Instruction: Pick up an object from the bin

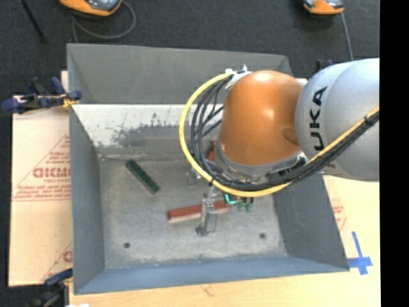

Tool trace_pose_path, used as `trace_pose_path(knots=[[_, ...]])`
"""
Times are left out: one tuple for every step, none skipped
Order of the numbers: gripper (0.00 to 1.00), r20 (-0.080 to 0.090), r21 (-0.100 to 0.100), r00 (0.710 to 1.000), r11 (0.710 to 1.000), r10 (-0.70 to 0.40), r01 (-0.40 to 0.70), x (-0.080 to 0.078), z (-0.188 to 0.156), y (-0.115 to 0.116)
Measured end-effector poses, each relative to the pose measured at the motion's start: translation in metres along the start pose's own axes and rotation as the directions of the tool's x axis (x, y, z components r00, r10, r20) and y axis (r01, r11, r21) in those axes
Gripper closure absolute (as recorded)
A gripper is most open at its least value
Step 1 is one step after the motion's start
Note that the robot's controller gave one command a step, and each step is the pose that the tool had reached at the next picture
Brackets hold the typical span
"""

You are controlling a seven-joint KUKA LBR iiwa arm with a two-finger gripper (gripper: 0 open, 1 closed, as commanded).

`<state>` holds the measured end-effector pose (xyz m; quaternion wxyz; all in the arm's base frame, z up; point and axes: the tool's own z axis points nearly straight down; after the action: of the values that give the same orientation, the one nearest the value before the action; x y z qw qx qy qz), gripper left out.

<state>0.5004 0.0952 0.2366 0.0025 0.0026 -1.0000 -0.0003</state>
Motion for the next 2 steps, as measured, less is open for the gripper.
trace_pose_path(knots=[[0.00, 0.001, 0.000, 0.998, 0.998, 0.065, -0.065, -0.0462, 0.1594, -0.0204], [1.00, 0.006, -0.001, 0.998, 0.998, 0.066, -0.066, -0.0469, 0.1552, -0.0201]])
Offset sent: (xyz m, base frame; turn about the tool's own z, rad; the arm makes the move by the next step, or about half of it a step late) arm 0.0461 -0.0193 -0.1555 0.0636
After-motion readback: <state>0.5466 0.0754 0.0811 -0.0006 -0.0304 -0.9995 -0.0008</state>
